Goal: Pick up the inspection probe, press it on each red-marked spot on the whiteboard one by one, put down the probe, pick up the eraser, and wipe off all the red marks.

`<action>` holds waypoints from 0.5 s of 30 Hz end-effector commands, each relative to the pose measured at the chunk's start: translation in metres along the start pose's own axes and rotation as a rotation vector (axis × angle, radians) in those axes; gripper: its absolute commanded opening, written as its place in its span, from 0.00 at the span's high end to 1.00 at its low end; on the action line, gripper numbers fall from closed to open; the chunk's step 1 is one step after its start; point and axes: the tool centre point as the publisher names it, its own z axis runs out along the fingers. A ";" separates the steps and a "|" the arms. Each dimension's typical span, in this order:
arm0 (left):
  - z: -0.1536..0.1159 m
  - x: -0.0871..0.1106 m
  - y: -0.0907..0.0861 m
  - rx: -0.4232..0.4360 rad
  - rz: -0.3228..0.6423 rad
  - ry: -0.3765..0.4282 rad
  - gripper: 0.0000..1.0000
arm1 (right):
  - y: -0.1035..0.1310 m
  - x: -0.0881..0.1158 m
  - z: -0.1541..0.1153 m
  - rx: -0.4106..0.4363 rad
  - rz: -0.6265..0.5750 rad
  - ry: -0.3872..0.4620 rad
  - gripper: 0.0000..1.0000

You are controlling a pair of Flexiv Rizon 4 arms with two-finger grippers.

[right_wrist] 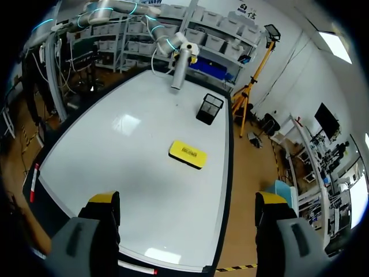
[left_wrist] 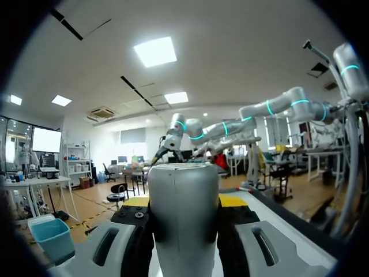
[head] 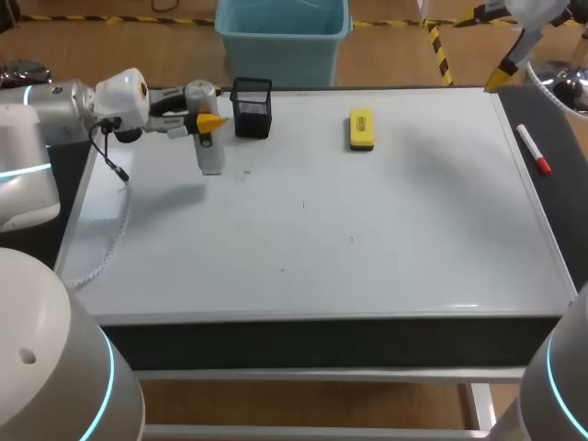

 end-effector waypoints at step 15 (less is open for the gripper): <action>0.041 -0.083 -0.066 0.023 0.016 0.144 1.00 | 0.000 0.000 -0.001 0.002 -0.001 0.003 0.00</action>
